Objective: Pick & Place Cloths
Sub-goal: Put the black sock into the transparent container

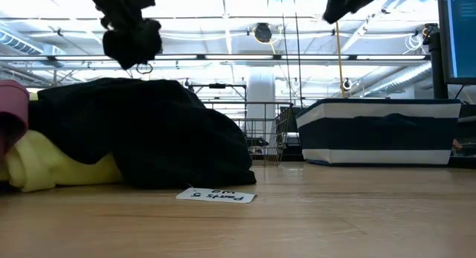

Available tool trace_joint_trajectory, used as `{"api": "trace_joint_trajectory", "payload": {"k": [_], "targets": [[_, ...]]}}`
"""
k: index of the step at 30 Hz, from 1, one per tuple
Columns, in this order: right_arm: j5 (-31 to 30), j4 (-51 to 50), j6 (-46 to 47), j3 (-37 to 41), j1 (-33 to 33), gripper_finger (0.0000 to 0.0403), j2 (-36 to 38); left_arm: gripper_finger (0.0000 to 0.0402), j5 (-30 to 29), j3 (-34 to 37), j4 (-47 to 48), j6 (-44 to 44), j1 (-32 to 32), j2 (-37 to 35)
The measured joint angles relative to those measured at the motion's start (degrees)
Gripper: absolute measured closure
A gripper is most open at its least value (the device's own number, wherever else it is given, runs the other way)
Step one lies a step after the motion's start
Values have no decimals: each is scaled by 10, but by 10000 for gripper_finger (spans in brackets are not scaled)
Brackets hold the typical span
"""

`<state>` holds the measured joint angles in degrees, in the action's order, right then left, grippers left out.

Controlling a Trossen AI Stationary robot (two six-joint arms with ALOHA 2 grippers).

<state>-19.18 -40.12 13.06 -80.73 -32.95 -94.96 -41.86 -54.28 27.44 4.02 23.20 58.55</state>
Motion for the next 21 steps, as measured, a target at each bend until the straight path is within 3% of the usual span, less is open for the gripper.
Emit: {"api": "trace_joint_trajectory", "payload": {"k": [11, 21], "targets": [[-1, 0, 0, 0, -24, 273, 0, 394, 146, 0, 0, -53, 205, 68], [-1, 0, 0, 0, -24, 273, 0, 393, 211, 0, 60, -94, 272, 158]]}}
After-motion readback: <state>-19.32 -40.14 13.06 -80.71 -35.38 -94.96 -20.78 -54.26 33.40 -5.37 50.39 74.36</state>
